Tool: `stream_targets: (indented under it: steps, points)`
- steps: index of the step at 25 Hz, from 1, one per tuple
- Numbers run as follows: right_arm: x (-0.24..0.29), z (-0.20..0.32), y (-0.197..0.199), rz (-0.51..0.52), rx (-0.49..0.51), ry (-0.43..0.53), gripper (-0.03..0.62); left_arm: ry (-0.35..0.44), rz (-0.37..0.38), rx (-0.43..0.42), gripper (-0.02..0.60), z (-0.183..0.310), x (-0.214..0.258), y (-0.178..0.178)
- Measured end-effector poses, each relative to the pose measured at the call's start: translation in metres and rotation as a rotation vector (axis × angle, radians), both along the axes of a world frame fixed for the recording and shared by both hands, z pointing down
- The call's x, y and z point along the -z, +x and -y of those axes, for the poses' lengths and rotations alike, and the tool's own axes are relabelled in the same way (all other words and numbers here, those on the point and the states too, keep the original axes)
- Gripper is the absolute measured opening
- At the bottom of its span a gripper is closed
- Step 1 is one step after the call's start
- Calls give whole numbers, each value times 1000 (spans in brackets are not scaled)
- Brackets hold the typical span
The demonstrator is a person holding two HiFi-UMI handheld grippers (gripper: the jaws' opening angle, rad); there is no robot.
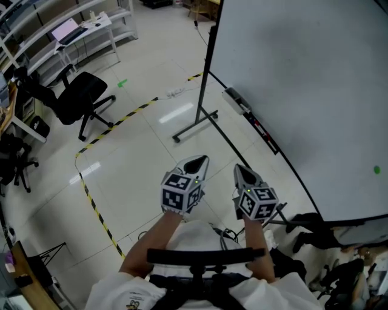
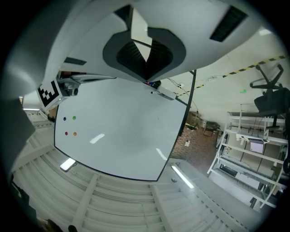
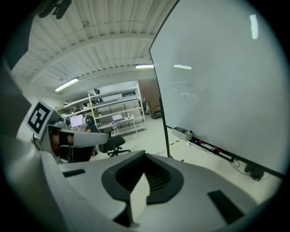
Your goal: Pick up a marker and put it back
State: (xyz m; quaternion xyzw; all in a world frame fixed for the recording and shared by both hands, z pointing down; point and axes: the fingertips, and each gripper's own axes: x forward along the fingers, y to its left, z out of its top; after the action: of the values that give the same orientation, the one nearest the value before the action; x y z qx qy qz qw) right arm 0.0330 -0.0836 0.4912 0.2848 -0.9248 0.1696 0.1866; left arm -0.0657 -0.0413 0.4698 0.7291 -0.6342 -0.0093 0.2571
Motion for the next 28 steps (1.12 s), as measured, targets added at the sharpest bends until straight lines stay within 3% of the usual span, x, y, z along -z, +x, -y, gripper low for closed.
stream_targets:
  steps: [5,14,28]
  points:
    - [-11,-6,15,60,-14,-54,3,-1,26,4,-3,-4,5,13]
    - [5,-11,38,76,-9,-45,3,5,22,-1,-3,-8,14,43]
    - [3,-12,36,83,16,-58,3,-16,2,7,-3,-10,7,49]
